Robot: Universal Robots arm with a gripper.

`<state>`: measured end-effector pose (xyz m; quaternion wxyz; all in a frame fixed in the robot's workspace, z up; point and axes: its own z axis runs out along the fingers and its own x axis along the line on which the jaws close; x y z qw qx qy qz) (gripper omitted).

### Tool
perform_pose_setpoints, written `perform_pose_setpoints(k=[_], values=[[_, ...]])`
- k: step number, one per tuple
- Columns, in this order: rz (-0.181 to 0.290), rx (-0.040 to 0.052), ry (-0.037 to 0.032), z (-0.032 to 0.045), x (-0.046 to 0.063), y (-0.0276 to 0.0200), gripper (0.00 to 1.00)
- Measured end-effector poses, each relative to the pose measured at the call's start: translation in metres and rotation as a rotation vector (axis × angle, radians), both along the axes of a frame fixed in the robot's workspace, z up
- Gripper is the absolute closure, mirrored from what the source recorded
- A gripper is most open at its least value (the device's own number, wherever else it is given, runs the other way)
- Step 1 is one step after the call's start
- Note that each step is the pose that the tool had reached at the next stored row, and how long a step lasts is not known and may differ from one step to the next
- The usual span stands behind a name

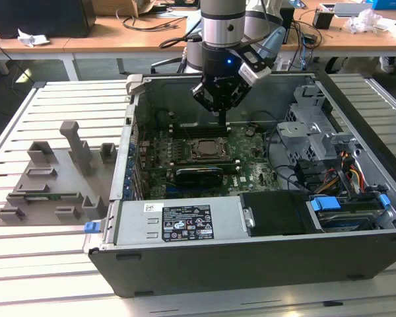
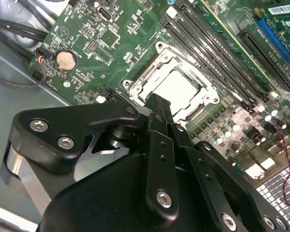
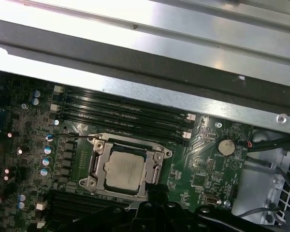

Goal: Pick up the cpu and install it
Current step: 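Install the first cpu locking lever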

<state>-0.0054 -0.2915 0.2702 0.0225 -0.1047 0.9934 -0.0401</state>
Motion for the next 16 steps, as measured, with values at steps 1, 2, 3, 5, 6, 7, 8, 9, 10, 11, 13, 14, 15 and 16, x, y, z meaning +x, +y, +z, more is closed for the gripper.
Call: perform_pose_setpoints(k=[1, 2, 3, 5, 6, 7, 8, 9, 10, 11, 13, 14, 15, 16], values=[[0.003, 0.0004, 0.0, 0.0, 0.0, 0.0, 0.89], [0.003, 0.0006, 0.0, 0.0, 0.0, 0.0, 0.89], [0.003, 0.0008, 0.0, 0.0, 0.0, 0.0, 0.89], [0.001, 0.0035, 0.0, 0.0001, 0.0, -0.0001, 0.89], [-0.001, 0.0136, 0.0, 0.0001, 0.0, -0.0001, 0.89], [-0.004, 0.0285, 0.0, 0.0, 0.0, 0.0, 0.89], [-0.006, 0.0433, 0.0, 0.0, 0.0, -0.0001, 0.89], [-0.01, 0.0741, -0.0001, 0.0, 0.0, -0.0002, 0.89], [-0.012, 0.0812, -0.0001, 0.0, 0.0, -0.0003, 0.89], [-0.013, 0.0812, -0.0001, 0.0, 0.0, -0.0003, 0.89], [-0.013, 0.0813, -0.0001, 0.0, 0.0, -0.0003, 0.89], [-0.013, 0.0813, -0.0001, 0.0, 0.0, -0.0003, 0.89], [-0.013, 0.0808, -0.0001, 0.0, 0.0, -0.0003, 0.89], [-0.022, 0.0807, -0.0005, -0.0001, 0.0, -0.0003, 0.89]])
